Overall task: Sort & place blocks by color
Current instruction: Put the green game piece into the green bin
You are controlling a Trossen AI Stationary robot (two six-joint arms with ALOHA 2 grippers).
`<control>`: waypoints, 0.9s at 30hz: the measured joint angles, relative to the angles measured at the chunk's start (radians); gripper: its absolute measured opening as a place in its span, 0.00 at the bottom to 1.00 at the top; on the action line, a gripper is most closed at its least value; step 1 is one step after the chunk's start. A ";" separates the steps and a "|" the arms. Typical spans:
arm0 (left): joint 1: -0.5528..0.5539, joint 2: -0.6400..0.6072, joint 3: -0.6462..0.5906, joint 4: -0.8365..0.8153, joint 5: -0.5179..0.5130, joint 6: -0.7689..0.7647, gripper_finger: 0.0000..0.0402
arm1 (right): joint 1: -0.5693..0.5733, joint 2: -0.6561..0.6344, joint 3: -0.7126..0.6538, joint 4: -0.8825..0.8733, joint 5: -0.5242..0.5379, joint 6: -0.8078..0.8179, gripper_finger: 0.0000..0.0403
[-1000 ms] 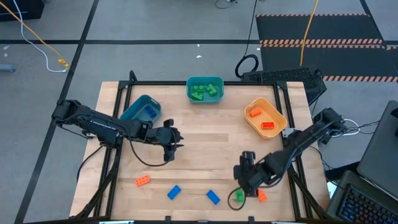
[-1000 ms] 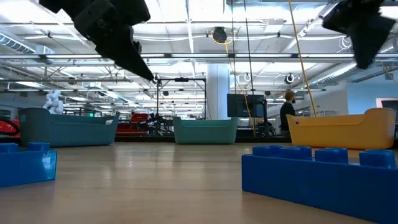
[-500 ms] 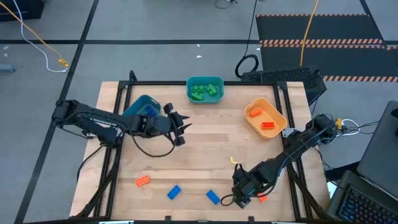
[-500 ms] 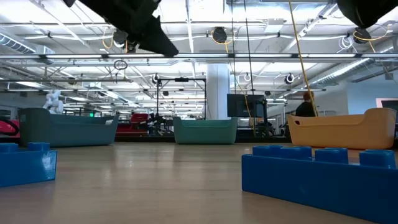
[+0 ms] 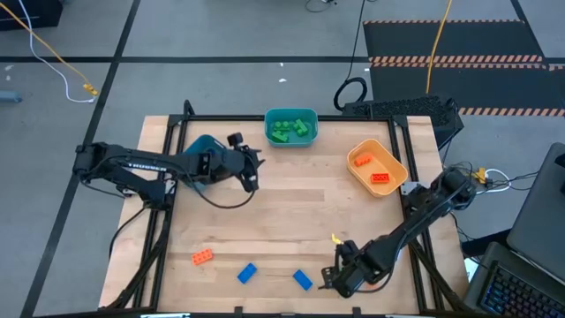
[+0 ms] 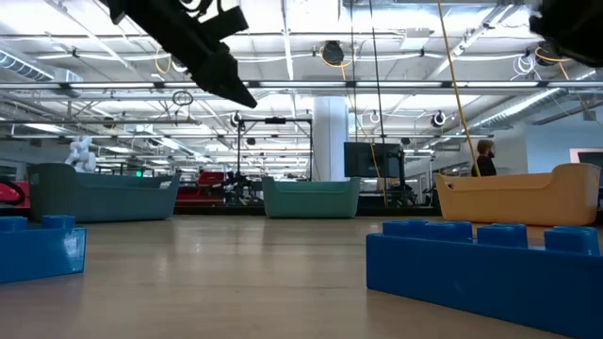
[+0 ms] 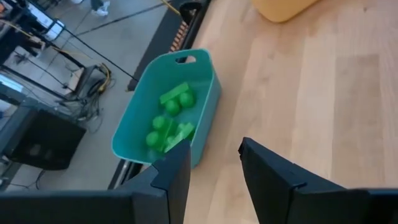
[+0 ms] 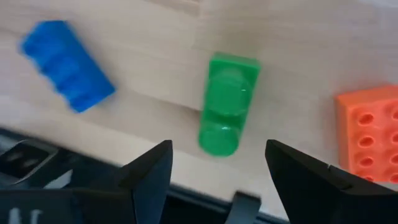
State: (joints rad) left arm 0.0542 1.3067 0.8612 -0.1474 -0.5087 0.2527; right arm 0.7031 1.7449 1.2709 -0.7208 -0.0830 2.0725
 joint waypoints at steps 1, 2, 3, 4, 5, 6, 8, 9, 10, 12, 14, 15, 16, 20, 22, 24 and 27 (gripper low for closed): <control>0.007 0.000 0.000 0.002 0.000 0.001 0.36 | 0.006 0.018 0.000 0.008 0.000 0.009 0.61; 0.011 -0.001 0.000 0.003 0.005 0.002 0.36 | 0.011 0.035 0.000 0.019 -0.001 0.016 0.60; 0.016 -0.001 0.000 -0.001 0.013 0.003 0.36 | 0.013 0.052 0.000 0.031 -0.010 0.023 0.60; 0.019 -0.001 0.000 -0.007 0.017 0.004 0.36 | 0.013 0.066 0.000 0.038 -0.023 0.030 0.59; 0.020 -0.001 0.000 -0.013 0.018 0.004 0.36 | 0.013 0.076 0.000 0.046 -0.027 0.036 0.58; 0.020 -0.001 0.000 -0.015 0.018 0.005 0.36 | 0.013 0.087 0.000 0.054 -0.026 0.037 0.57; 0.020 -0.001 0.000 -0.013 0.018 0.012 0.36 | 0.013 0.093 0.000 0.057 -0.024 0.040 0.55; 0.020 -0.001 0.000 -0.014 0.018 0.017 0.36 | 0.013 0.094 0.000 0.055 -0.024 0.041 0.54; 0.020 -0.001 0.000 -0.013 0.019 0.021 0.36 | 0.013 0.094 0.000 0.049 -0.023 0.042 0.54; 0.019 -0.001 0.000 -0.013 0.019 0.029 0.36 | 0.013 0.095 0.000 0.026 -0.025 0.053 0.53; 0.020 -0.001 0.000 -0.013 0.020 0.035 0.36 | 0.013 0.096 0.000 0.002 -0.026 0.055 0.52; 0.019 -0.001 0.000 -0.013 0.020 0.034 0.36 | 0.013 0.096 0.000 -0.006 -0.026 0.055 0.52; 0.019 -0.001 0.000 -0.013 0.020 0.034 0.36 | 0.013 0.096 0.000 -0.012 -0.026 0.055 0.52; 0.019 -0.001 0.000 -0.013 0.021 0.021 0.36 | 0.009 0.096 0.000 -0.040 -0.033 0.011 0.52; 0.019 -0.001 0.000 -0.013 0.022 0.007 0.36 | 0.005 0.095 0.000 -0.075 -0.060 -0.021 0.50; 0.019 -0.001 0.000 -0.015 0.022 -0.006 0.36 | 0.005 0.095 -0.001 -0.117 -0.075 -0.046 0.48; 0.013 -0.001 0.000 -0.030 0.023 -0.024 0.36 | 0.005 0.095 -0.001 -0.148 -0.076 -0.079 0.41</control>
State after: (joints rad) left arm 0.0670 1.3060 0.8612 -0.1778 -0.4860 0.2290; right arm 0.7082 1.8400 1.2697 -0.8688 -0.1585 1.9937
